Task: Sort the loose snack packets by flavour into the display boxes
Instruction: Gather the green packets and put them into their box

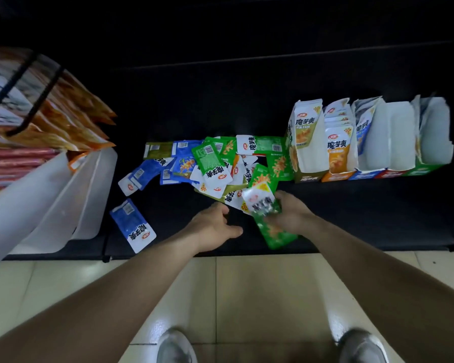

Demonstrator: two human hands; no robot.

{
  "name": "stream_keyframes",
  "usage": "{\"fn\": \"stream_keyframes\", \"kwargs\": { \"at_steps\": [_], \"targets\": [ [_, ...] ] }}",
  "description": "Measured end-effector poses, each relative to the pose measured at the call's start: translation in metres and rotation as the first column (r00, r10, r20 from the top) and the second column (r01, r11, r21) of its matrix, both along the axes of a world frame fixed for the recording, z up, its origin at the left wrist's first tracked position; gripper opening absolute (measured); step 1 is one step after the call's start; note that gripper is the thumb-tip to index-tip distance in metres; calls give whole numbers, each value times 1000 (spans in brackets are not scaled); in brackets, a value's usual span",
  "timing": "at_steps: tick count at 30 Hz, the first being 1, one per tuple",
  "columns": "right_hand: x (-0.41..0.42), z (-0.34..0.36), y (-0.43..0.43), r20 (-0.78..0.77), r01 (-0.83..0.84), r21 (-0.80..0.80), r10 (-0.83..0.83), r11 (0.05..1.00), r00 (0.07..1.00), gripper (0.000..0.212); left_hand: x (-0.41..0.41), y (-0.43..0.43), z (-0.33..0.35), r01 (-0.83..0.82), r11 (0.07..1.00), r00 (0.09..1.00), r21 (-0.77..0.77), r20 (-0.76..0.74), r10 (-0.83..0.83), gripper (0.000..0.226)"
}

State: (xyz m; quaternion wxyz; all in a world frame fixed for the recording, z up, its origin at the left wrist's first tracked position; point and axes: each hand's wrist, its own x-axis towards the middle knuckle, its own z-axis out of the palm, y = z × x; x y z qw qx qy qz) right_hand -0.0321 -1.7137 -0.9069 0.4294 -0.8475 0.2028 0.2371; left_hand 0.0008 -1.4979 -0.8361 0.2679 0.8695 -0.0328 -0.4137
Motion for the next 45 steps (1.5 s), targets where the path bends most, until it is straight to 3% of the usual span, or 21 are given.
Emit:
{"fn": "stream_keyframes", "kwargs": {
  "at_steps": [2,4,6,8,10,12,14,16,19,24,29,34,38,42,45],
  "targets": [
    [3,19,9,52,143,255,-161,956,986,28,1,-8,4,-175,982,984,-76,-43,172,57],
    [1,38,18,44,193,464,-240,865,970,32,2,-17,10,-366,905,927,-214,-168,335,43],
    [1,46,21,38,194,529,-252,826,967,35,3,-22,16,-478,811,877,-338,-237,418,21],
    [6,48,22,19,248,526,-302,814,953,29,4,-20,17,-501,791,866,-351,-187,465,11],
    [13,39,19,57,276,350,-315,895,947,29,8,-13,13,-526,799,849,-292,-132,511,12],
    [16,17,11,123,-20,-65,28,998,992,40,10,-4,9,-530,812,846,-243,-86,527,10],
    [11,-10,6,-26,-396,-366,416,842,909,66,11,6,6,-482,849,873,-216,-33,487,5],
    [2,-28,7,-168,-544,-476,535,691,828,83,10,13,5,-439,873,894,-212,-7,447,5],
    [-10,-34,13,-172,-546,-643,594,536,786,91,10,19,1,-394,898,914,-197,15,404,3],
    [-10,-39,9,-188,-542,-737,647,404,739,77,13,16,-2,-371,906,923,-205,22,383,9],
    [-3,-36,-5,-200,-524,-696,569,490,798,93,11,13,-8,-312,931,945,-191,39,325,8],
    [-13,-42,-10,-180,-416,-757,452,504,874,83,10,15,-12,-320,930,944,-183,28,330,8],
    [-18,-43,-15,-123,-319,-702,333,637,935,79,12,14,-13,-356,911,931,-207,-1,364,13],
    [-22,-41,-22,-194,-256,-631,171,732,966,88,14,12,-15,-363,900,930,-242,-29,367,15],
    [-21,-36,-26,-179,-204,-578,121,790,976,69,13,11,-16,-366,895,928,-254,-27,372,24]
  ]
}}
